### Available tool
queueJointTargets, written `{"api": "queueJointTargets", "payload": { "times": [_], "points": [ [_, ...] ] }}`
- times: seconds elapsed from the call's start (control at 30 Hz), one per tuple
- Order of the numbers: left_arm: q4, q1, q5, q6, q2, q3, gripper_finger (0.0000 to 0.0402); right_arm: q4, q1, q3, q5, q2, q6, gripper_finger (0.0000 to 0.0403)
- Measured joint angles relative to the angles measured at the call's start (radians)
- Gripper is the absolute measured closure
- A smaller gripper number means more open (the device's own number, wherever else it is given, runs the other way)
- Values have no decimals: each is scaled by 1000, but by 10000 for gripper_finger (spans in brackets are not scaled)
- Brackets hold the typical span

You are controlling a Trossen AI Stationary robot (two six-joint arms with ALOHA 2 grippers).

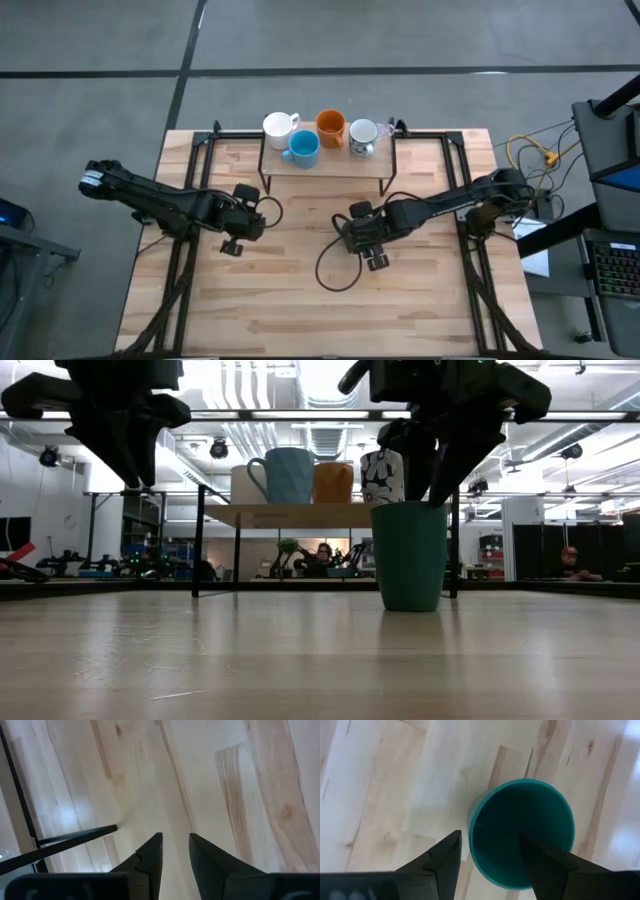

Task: Stack small to large cups/mugs on shelf
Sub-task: Put the dark green cup on the shelf

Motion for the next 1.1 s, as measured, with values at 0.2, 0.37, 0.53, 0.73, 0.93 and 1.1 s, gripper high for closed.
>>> {"api": "queueJointTargets", "payload": {
  "times": [0.2, 0.37, 0.53, 0.73, 0.93, 1.1],
  "points": [
    [-1, 0, 0, 15, -5, -15, 321, 2, -2, 1, -32, -1, 79, 211],
    [-2, 0, -1, 19, -9, -46, 321, 0, -3, 1, -99, -2, 112, 211],
    [-3, 0, -1, 19, -10, -70, 321, -22, -16, 0, -107, -3, 124, 211],
    [2, 0, -1, 19, -10, -68, 321, -44, -47, -4, -104, -3, 119, 211],
    [9, 0, -2, 19, -10, -67, 321, -46, -62, -13, -107, -3, 85, 211],
    [19, 0, -2, 19, -10, -67, 321, -46, -70, -15, -130, -3, 72, 213]
  ]
}}
